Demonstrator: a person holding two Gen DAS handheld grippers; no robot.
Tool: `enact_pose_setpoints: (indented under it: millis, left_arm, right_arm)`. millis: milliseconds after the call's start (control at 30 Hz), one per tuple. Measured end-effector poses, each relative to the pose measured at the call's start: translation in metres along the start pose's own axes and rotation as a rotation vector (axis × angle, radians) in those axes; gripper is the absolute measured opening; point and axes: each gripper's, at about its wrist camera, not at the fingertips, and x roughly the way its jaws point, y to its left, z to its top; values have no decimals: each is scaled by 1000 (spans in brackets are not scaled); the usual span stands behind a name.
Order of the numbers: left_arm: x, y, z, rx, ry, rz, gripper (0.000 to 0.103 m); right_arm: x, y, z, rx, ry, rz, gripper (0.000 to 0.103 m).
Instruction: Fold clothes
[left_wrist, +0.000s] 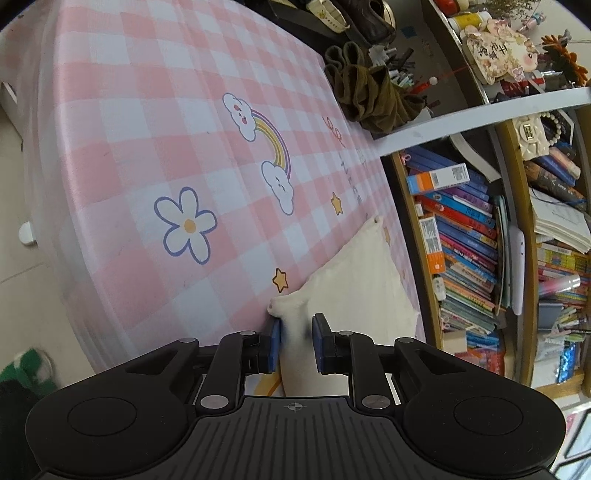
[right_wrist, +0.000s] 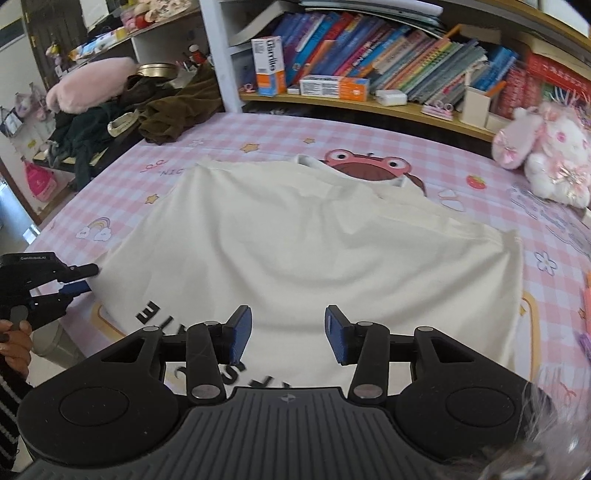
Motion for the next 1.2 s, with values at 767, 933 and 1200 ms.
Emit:
enact_pose_setpoints:
  millis: [767, 933, 1200]
  left_arm:
    - [12, -66, 39, 249, 274, -86, 7]
    - [17, -75, 50, 301, 326, -105, 35]
    - [50, -38, 80, -6, 431, -245, 95]
  right_arm:
    - [98, 221, 38, -538, 77, 169, 41]
    - [109, 218, 45, -481, 76, 111, 6]
    - [92, 199, 59, -331, 53, 92, 5]
